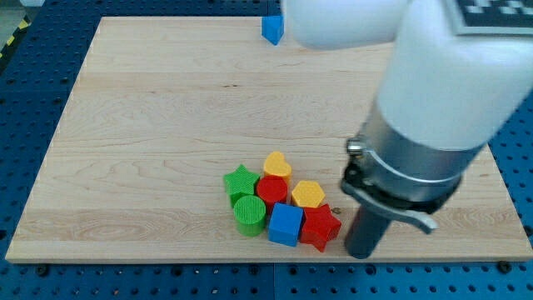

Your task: Push the red star along with red circle ant green star towards bottom center

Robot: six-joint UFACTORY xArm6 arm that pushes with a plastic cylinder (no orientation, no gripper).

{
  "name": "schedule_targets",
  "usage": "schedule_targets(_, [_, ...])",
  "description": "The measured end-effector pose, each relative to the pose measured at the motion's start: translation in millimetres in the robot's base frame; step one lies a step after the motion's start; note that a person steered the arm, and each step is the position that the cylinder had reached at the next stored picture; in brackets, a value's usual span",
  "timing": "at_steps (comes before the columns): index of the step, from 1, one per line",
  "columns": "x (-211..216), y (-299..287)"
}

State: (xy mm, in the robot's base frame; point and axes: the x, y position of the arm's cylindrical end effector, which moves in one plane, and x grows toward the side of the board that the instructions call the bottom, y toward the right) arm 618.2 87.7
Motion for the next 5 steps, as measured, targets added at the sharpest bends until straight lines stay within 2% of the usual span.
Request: schedule_targets(5, [-93.8,-126.1])
